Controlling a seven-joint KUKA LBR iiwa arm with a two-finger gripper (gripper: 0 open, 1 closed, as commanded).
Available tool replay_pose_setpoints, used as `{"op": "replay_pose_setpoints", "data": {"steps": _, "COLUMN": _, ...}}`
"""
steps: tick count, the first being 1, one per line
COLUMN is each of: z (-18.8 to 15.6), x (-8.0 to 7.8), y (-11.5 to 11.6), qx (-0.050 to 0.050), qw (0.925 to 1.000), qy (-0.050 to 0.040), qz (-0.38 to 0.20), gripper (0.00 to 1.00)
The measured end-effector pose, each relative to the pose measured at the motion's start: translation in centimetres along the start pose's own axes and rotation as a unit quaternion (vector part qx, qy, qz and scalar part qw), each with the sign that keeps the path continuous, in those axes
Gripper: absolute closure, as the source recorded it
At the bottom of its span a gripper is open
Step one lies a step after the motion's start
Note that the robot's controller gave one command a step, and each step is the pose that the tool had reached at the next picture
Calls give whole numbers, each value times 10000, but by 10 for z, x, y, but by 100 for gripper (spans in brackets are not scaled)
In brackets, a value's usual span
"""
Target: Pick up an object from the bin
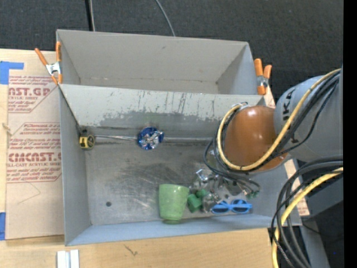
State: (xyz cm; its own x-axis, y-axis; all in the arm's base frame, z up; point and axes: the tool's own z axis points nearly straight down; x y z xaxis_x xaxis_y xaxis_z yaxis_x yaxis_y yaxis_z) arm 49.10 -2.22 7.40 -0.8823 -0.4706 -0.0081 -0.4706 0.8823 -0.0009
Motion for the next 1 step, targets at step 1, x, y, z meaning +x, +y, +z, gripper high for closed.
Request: {"op": "replay_pose_setpoints", "data": {"steps": 1, "z": -167, "x": -12, "y": 9, "qx": 16, "qw": 9999, "qy": -2, "qz": -143, "gripper": 100}}
